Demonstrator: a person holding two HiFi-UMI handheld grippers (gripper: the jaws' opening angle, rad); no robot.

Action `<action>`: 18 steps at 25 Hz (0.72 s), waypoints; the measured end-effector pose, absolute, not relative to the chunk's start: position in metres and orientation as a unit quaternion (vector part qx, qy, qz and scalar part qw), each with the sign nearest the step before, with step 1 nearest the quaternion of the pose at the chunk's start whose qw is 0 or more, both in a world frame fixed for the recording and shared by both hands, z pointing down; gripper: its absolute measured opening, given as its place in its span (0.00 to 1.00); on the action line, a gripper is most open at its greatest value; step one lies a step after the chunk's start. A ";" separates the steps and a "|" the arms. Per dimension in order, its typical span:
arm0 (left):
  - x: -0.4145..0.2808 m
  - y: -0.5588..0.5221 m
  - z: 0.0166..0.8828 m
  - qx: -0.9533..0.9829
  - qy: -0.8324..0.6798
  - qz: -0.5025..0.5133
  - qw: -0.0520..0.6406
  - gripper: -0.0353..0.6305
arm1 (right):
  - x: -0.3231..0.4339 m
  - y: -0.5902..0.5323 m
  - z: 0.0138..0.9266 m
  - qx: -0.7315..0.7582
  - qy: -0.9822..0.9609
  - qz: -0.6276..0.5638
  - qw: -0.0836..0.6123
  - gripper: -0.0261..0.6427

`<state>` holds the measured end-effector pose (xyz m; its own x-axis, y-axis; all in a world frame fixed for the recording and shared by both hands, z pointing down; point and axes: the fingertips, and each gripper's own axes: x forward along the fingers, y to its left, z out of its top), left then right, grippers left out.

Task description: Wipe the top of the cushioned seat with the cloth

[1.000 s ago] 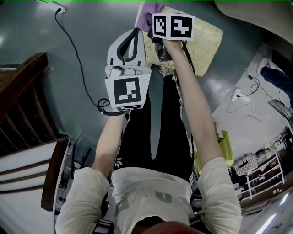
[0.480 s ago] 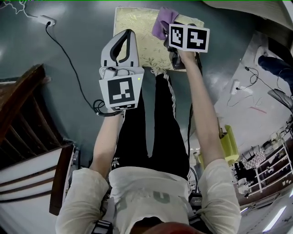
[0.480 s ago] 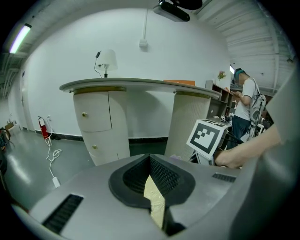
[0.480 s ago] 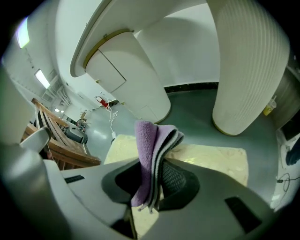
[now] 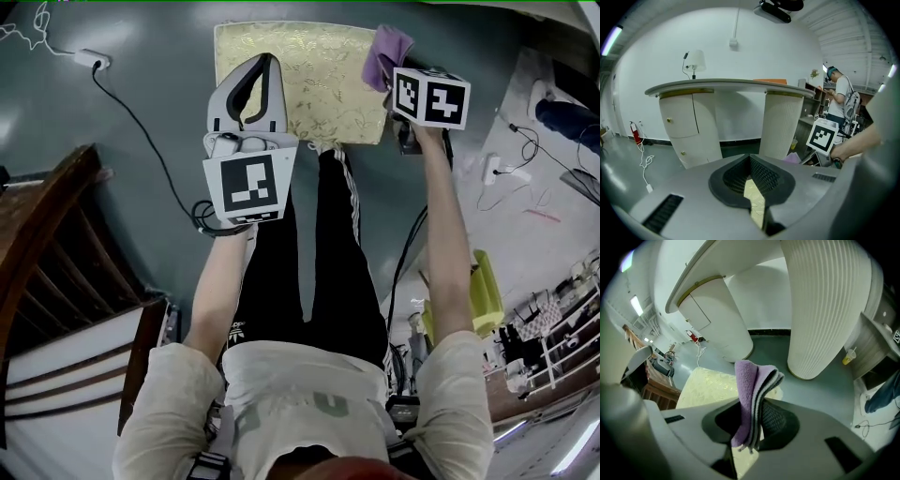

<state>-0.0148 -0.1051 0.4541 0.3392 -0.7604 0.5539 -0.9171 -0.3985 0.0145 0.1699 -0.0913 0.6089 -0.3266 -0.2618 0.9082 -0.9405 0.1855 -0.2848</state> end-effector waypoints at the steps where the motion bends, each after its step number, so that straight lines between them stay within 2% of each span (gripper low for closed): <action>1: -0.012 -0.105 0.454 0.803 -0.521 0.239 0.164 0.04 | 0.177 -0.091 0.609 0.448 -0.674 0.452 0.375 0.17; 18: -0.005 -0.099 0.465 0.815 -0.489 0.267 0.156 0.04 | 0.211 -0.088 0.614 0.484 -0.650 0.418 0.410 0.17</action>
